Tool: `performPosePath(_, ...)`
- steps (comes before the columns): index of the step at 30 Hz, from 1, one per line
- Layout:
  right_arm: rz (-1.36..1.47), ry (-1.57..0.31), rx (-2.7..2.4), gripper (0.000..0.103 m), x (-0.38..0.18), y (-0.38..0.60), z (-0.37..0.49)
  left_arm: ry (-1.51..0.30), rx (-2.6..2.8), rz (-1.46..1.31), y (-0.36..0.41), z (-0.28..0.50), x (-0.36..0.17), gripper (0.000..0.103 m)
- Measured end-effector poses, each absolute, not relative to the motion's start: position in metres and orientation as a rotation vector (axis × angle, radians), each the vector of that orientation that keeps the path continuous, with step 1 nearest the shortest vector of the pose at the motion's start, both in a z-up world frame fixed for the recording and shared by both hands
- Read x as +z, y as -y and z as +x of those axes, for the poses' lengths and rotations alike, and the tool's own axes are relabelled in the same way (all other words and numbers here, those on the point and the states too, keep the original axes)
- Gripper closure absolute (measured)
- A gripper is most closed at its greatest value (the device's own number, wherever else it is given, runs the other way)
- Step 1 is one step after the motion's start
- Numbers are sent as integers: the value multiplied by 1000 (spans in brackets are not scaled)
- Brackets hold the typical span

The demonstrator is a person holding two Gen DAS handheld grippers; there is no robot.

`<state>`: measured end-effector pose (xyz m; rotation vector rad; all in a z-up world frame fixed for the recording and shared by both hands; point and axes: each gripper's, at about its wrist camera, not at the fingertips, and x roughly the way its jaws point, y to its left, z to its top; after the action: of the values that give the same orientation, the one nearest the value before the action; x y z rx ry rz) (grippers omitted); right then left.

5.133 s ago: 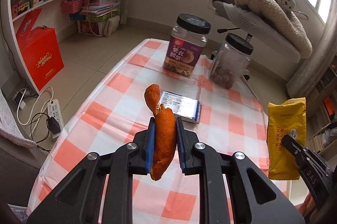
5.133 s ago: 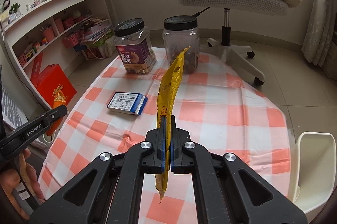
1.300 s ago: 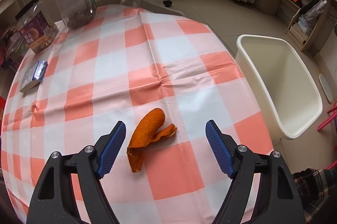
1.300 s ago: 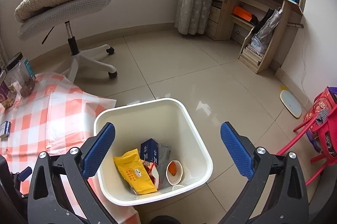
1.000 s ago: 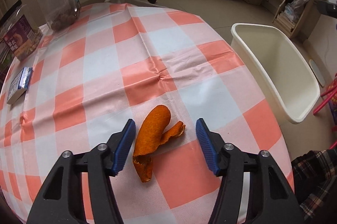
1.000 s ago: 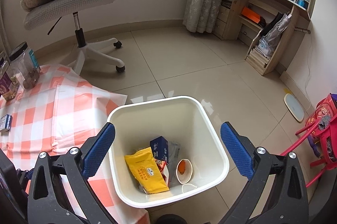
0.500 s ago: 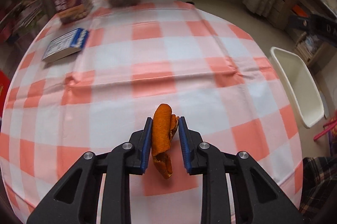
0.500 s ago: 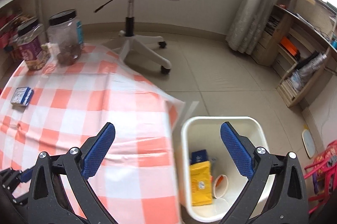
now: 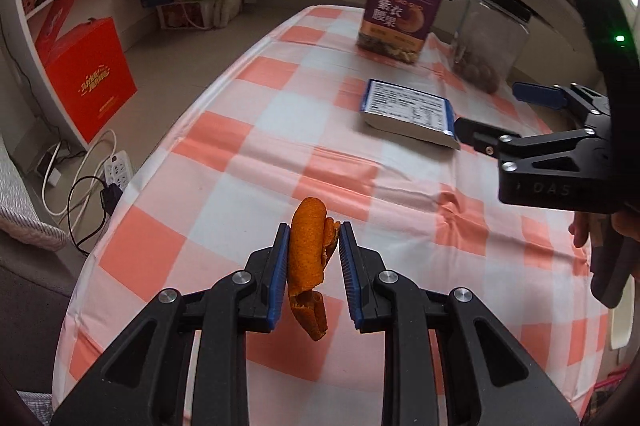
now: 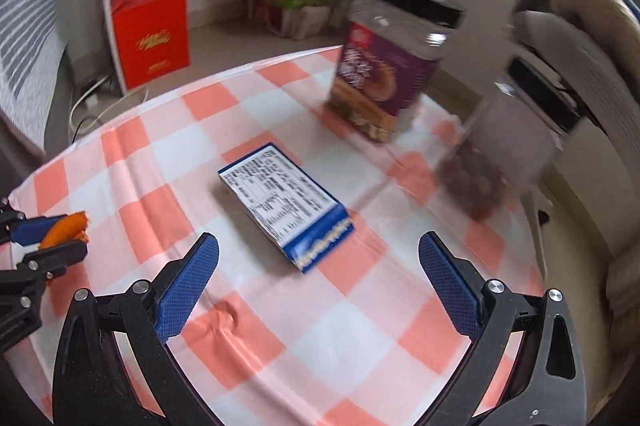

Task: Collect trash
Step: 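Grasp the second orange peel with the left tool while the right tool grasps the blue-and-white box, then drop the blue-and-white box into the bin with the right tool while the left tool drops the peel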

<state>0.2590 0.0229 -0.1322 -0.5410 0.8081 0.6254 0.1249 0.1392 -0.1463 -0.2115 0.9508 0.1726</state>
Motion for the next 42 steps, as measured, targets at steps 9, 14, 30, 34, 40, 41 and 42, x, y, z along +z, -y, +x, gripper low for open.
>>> performPosePath(9,-656,-940,747,19,-172,-72,300,-966,212,-296,-168,131,-159,78)
performPosePath(14,-513,-1009,739,46,-171,-61,292,-952,229,-330,-176,132,-155,78)
performPosePath(30,-277,-867,472,49,-99,-15,155,-847,264,-317,-167,86,-107,78)
performPosePath(34,-244,-840,435,49,-70,14,132,-819,228,-313,-150,75,-84,78)
performPosePath(40,-158,-813,400,49,-48,66,110,-765,164,-235,-108,63,-55,78)
performPosePath(41,-144,-803,388,49,-47,75,108,-758,155,-228,-101,62,-53,78)
performPosePath(42,-137,-786,373,49,-47,82,104,-752,147,-225,-93,62,-52,78)
